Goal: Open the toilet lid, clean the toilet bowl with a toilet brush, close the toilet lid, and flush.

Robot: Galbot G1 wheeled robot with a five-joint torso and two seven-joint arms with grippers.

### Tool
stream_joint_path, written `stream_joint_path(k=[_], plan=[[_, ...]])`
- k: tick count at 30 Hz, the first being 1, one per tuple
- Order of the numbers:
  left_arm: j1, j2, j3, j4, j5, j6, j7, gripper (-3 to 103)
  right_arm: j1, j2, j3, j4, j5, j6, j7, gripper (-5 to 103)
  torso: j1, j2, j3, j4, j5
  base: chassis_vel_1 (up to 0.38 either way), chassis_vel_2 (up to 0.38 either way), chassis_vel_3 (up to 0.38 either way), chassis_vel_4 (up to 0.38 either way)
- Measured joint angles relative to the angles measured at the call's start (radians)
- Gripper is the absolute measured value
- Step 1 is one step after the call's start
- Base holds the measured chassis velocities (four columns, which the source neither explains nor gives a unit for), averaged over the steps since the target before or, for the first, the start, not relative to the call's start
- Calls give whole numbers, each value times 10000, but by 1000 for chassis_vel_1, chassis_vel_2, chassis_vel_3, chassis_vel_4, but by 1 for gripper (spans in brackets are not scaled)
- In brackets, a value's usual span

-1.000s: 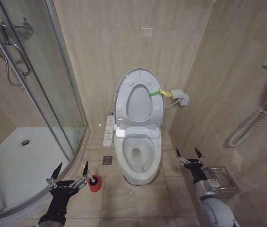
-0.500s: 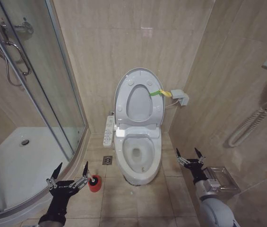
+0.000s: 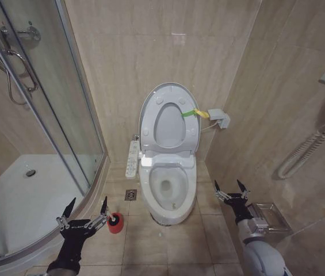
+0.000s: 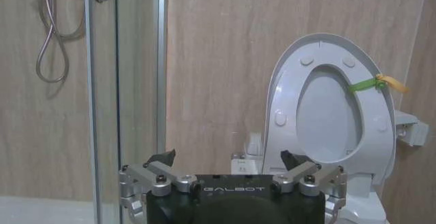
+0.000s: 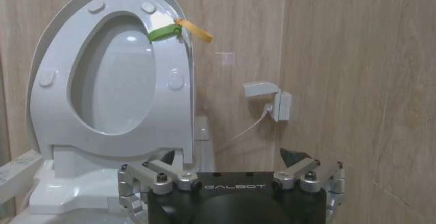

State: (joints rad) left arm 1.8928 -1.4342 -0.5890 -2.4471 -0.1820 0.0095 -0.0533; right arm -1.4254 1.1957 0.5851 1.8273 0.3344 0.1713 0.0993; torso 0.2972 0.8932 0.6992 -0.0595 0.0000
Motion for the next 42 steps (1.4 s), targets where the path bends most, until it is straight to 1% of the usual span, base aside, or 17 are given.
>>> stream_joint_path(k=[42], plan=[[0, 0, 0, 0, 0, 0, 0, 100, 0, 0, 0, 0, 1, 0, 0, 100, 0, 0, 0, 0, 0, 0, 0, 0, 0]])
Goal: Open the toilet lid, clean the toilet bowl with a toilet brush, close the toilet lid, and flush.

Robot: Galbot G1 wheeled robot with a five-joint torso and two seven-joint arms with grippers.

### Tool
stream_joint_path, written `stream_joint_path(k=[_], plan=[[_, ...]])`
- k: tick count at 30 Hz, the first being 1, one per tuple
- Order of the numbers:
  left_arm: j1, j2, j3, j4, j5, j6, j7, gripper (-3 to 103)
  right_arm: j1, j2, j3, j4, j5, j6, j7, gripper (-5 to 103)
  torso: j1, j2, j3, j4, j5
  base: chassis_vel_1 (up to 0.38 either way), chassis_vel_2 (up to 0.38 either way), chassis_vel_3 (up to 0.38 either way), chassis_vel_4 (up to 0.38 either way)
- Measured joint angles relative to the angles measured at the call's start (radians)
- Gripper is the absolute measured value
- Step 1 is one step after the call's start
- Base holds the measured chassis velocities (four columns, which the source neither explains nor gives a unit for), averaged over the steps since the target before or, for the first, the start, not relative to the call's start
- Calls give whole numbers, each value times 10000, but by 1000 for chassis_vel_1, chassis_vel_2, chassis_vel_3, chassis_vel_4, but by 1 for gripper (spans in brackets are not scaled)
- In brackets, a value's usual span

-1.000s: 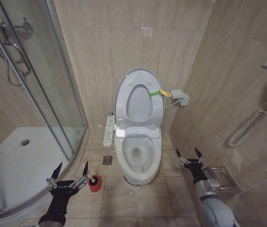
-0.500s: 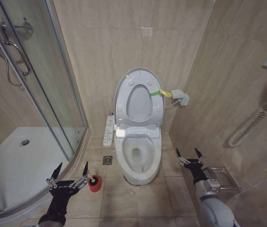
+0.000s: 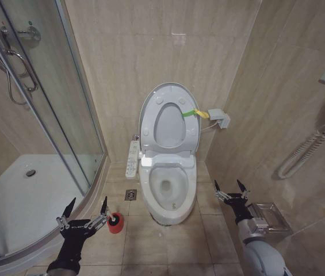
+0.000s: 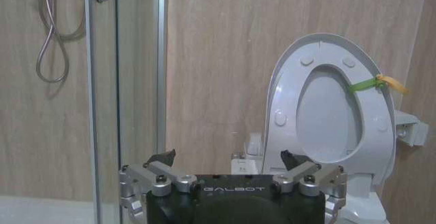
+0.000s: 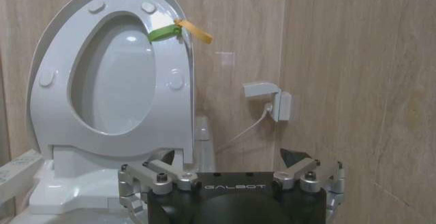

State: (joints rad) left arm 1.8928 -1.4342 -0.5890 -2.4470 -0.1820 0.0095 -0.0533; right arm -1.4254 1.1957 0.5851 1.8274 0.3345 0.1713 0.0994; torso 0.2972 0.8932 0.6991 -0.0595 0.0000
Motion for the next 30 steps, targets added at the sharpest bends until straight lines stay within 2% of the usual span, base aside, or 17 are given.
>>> stream_joint_path(k=[30], plan=[[0, 0, 0, 0, 0, 0, 0, 100, 0, 0, 0, 0, 0, 0, 0, 100, 0, 0, 0, 0, 0, 0, 0, 0, 0]])
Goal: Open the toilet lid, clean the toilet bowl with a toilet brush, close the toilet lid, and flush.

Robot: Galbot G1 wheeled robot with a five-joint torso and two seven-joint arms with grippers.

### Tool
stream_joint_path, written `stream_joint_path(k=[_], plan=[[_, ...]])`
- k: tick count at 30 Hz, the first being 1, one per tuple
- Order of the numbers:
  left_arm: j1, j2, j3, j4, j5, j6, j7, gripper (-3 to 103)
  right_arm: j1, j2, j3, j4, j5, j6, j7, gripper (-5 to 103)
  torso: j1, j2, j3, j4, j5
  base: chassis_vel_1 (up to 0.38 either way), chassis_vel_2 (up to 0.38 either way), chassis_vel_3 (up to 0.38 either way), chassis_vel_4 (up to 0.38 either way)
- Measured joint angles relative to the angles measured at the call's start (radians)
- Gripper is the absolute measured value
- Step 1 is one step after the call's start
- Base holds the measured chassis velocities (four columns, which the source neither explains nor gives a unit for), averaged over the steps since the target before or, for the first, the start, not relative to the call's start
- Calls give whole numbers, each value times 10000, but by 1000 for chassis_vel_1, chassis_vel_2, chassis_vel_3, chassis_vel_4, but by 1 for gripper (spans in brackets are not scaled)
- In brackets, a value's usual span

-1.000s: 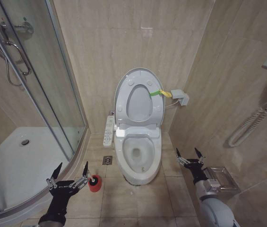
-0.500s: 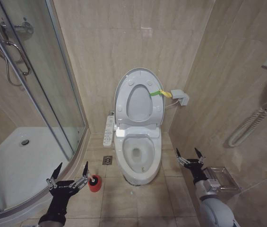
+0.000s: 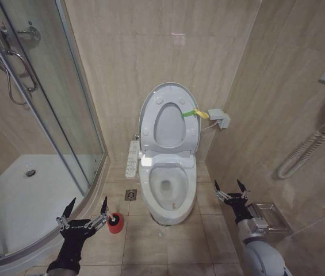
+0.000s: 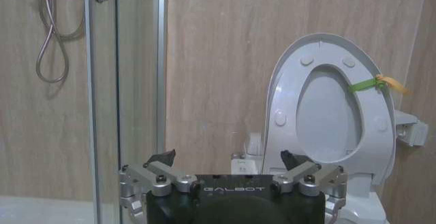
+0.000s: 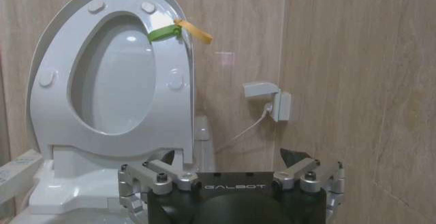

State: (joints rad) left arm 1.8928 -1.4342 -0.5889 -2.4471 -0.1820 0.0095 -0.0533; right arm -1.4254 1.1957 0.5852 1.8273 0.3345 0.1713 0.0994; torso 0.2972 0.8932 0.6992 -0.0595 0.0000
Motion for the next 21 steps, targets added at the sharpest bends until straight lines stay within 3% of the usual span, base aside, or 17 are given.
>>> stream_joint_path(k=[21], plan=[[0, 0, 0, 0, 0, 0, 0, 100, 0, 0, 0, 0, 0, 0, 0, 100, 0, 0, 0, 0, 0, 0, 0, 0, 0]])
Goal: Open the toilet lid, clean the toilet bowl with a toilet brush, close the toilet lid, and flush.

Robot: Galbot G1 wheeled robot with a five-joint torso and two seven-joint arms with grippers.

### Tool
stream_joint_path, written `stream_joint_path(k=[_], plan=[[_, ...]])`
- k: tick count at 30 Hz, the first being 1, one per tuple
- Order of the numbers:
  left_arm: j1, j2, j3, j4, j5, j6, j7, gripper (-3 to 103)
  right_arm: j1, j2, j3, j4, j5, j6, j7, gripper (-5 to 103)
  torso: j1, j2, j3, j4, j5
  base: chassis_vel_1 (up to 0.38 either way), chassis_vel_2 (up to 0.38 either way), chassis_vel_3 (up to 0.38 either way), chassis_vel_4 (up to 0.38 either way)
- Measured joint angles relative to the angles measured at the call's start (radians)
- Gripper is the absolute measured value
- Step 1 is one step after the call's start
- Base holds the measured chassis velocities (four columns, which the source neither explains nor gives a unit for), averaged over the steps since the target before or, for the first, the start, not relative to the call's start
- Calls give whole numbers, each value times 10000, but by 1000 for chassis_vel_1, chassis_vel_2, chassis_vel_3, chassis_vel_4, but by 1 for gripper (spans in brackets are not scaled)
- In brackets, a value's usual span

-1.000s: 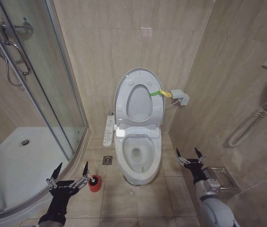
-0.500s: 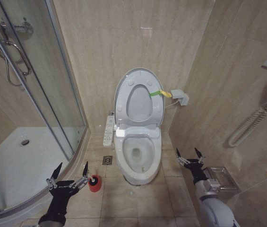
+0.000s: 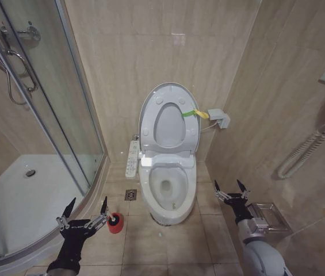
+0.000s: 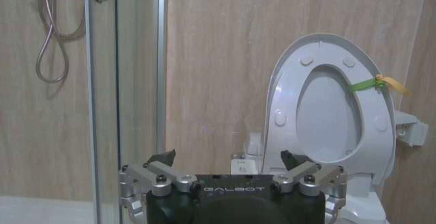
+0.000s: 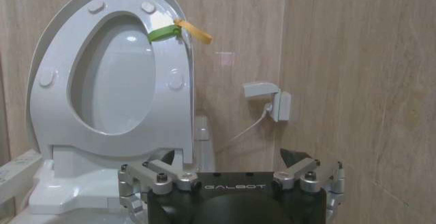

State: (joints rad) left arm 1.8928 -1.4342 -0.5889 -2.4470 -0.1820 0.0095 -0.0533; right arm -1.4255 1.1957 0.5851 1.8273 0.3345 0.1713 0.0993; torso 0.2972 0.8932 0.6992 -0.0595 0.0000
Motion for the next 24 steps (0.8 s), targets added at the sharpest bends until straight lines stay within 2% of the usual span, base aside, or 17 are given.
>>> stream_joint_path(k=[19, 23, 24], plan=[[-10, 12, -1, 3, -13, 3, 0, 100, 1, 0, 0, 0, 0, 0, 0, 100, 0, 0, 0, 0, 0, 0, 0, 0, 0], [-286, 299, -92, 252, -471, 146, -10, 100, 1, 0, 0, 0, 0, 0, 0, 100, 0, 0, 0, 1, 1, 0, 0, 0, 0], [-497, 516, -157, 450, -814, 261, -24, 100, 1, 0, 0, 0, 0, 0, 0, 100, 0, 0, 0, 0, -2, 0, 0, 0, 0]])
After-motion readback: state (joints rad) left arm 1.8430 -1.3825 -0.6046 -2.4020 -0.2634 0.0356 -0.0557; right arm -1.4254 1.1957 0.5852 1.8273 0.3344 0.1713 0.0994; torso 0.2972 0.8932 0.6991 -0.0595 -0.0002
